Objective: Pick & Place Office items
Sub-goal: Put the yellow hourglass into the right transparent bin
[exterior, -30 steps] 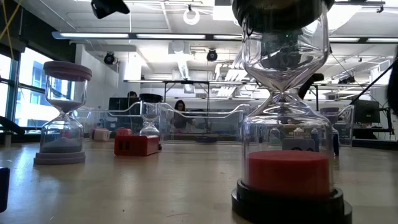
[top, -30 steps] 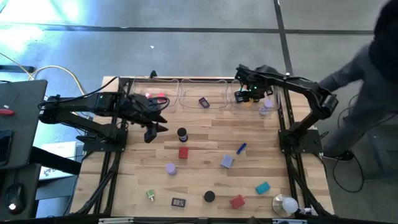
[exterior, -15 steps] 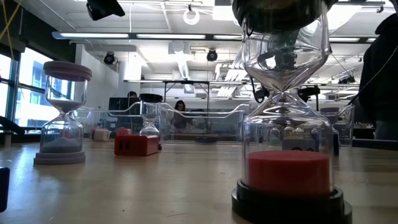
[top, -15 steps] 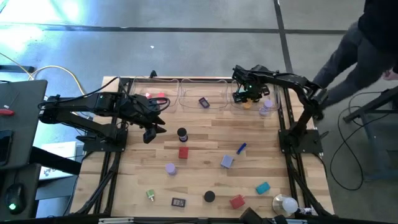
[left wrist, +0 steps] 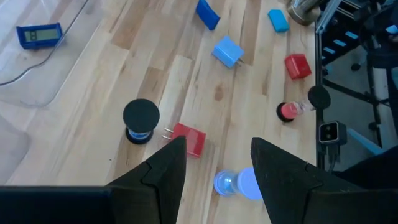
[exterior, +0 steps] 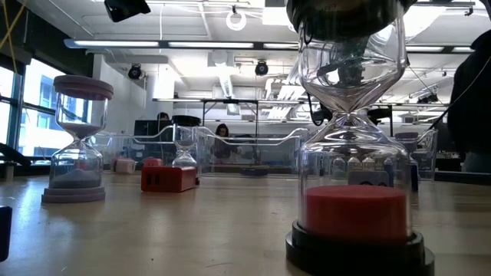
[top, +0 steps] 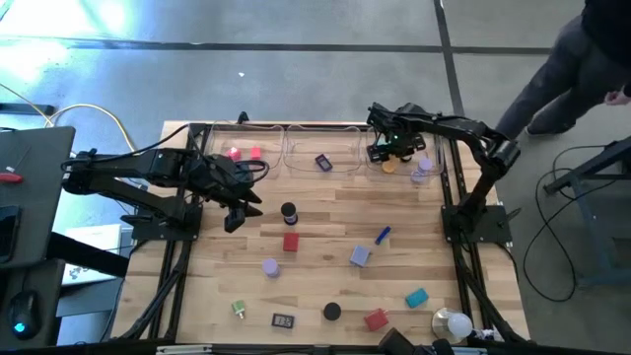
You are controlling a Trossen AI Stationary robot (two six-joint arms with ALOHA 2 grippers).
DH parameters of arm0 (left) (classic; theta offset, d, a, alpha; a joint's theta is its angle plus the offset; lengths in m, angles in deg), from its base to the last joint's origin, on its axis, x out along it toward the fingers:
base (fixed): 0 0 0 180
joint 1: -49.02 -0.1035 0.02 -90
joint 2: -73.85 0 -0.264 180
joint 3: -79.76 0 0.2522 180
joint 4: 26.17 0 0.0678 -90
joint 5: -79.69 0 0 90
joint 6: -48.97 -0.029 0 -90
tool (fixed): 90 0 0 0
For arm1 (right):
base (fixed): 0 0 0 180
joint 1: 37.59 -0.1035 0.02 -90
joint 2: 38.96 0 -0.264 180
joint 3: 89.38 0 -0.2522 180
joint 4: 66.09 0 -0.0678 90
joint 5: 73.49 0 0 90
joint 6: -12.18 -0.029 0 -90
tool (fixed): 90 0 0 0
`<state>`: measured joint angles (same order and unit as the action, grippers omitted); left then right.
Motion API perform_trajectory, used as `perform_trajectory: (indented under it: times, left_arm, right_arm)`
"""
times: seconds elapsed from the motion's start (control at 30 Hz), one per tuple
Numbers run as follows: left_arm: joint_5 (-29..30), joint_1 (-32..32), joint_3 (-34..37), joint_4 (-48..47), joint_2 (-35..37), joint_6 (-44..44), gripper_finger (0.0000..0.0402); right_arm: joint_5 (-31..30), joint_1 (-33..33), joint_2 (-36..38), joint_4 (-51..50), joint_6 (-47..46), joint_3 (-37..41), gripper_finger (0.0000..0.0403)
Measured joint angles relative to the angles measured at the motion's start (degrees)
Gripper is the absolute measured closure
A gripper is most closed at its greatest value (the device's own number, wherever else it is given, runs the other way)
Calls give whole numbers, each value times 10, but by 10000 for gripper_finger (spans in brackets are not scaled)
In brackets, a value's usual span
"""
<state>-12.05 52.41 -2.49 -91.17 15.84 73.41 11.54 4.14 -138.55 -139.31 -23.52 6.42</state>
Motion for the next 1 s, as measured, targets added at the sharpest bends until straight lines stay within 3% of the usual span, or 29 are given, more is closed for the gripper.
perform_trajectory:
  times: [0.2,0.57,0.87,1.0]
  left_arm:
    - [1,3,0,0,0,-6,227]
    - [1,3,0,-1,0,-6,227]
    - [1,3,0,0,0,-6,215]
    - [1,3,0,0,0,-6,189]
  right_arm:
    - [5,0,0,2,11,0,181]
    - [-6,0,0,5,22,0,99]
    - [-6,-1,0,6,12,0,95]
    - [-43,-6,3,2,14,0,96]
